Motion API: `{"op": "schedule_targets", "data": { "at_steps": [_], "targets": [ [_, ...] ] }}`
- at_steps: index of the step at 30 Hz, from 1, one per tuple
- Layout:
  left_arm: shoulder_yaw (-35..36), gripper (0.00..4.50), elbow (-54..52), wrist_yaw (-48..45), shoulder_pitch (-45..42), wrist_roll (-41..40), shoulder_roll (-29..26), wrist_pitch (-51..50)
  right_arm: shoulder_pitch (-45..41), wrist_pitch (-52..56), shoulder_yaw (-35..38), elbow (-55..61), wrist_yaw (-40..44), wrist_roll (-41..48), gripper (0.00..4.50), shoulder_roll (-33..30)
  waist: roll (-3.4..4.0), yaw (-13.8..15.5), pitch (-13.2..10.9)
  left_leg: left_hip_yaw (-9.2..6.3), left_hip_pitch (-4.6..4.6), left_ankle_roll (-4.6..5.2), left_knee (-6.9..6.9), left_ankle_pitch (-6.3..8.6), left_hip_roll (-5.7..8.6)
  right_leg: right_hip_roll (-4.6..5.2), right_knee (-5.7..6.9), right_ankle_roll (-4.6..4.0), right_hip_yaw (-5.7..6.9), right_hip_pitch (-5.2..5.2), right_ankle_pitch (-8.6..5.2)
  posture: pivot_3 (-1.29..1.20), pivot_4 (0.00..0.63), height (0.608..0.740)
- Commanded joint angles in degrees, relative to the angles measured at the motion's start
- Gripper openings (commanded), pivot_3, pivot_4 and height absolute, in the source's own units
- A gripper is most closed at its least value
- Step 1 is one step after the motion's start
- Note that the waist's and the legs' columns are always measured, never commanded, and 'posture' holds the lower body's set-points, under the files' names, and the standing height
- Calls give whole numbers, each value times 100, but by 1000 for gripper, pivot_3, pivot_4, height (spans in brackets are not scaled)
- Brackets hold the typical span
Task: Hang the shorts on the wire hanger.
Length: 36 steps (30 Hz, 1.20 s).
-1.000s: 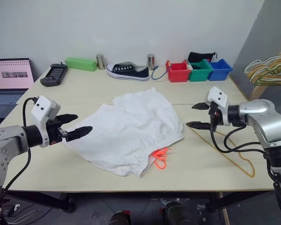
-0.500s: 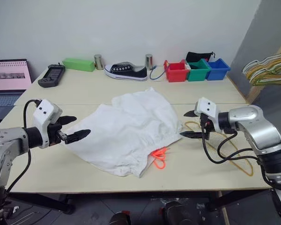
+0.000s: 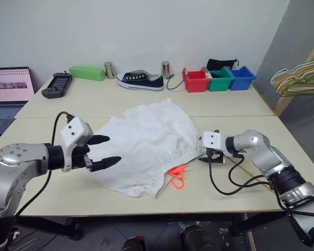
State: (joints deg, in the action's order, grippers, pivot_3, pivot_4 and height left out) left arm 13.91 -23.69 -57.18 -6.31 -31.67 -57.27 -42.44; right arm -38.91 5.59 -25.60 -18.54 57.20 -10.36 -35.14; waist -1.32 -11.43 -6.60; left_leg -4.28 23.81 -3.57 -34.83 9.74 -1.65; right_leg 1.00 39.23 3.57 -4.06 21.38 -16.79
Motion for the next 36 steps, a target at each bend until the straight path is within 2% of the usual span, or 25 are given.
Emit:
{"op": "schedule_targets", "data": {
  "at_steps": [1, 5, 7, 11, 12, 23, 28, 31, 36],
  "targets": [
    [52, 4500, -336, -89, -15, -257, -110, -178, -276, -291, 39, -208, 34, -121, 3457, 86, -1, 22, 0, -1, 0, 0, 0, 0, 0, 0, 0, 0, 0, 0, 0, -86, 5, 740],
    [33, 4500, -457, -100, 72, -295, -115, -198, -416, -441, 68, -595, -3, -201, 2474, 210, -2, 34, 4, -2, -1, 0, -4, 0, 2, 0, 0, 2, 0, -5, 1, -84, 5, 740],
    [67, 4500, -502, -100, 129, -311, -117, -203, -515, -551, 84, -818, -53, -290, 2147, 235, -2, 35, 4, -3, -1, 0, -4, -1, 4, 0, 0, 3, 0, -5, 2, -84, 5, 740],
    [81, 4500, -508, -83, 164, -293, -109, -175, -894, -948, 76, -1502, -462, -576, 1066, 336, -1, 31, 6, -4, -2, 0, -6, -1, 4, 0, 0, 3, -1, -6, 3, -83, 4, 740],
    [79, 4500, -503, -78, 159, -289, -106, -169, -1031, -1066, 51, -1711, -606, -687, 916, 371, -1, 30, 7, -4, -2, 0, -6, -1, 4, 0, 0, 3, 0, -6, 4, -83, 4, 740],
    [-70, 4500, -405, -69, -58, -242, -81, -113, -2520, -2126, -126, -4091, -2035, -1521, 916, 999, -1, -8, 9, -6, -6, 0, -6, -2, 7, 0, 20, -4, -1, -2, 6, -94, 3, 740],
    [-172, 4500, -378, -21, -158, -208, -42, -101, -2874, -2366, -315, -4862, -2571, -1948, 916, 1130, -2, -6, 10, -12, -5, -1, -6, -3, 10, 0, 22, -9, -1, -4, 8, -91, 4, 740],
    [-166, 4500, -421, 13, -123, -208, -27, -104, -2932, -2466, -350, -5085, -2466, -2033, 1454, 1079, -1, -2, 10, -13, -5, -1, -6, -3, 12, 0, 23, -9, -1, -4, 8, -90, 6, 740],
    [-9, 4500, -428, 35, 67, -230, -68, -99, -2913, -2703, -250, -4996, -2064, -1963, 2838, 856, -1, -7, 10, -14, -6, -1, -6, -3, 11, 0, 27, -10, -1, -3, 8, -88, 13, 740]
  ]
}}
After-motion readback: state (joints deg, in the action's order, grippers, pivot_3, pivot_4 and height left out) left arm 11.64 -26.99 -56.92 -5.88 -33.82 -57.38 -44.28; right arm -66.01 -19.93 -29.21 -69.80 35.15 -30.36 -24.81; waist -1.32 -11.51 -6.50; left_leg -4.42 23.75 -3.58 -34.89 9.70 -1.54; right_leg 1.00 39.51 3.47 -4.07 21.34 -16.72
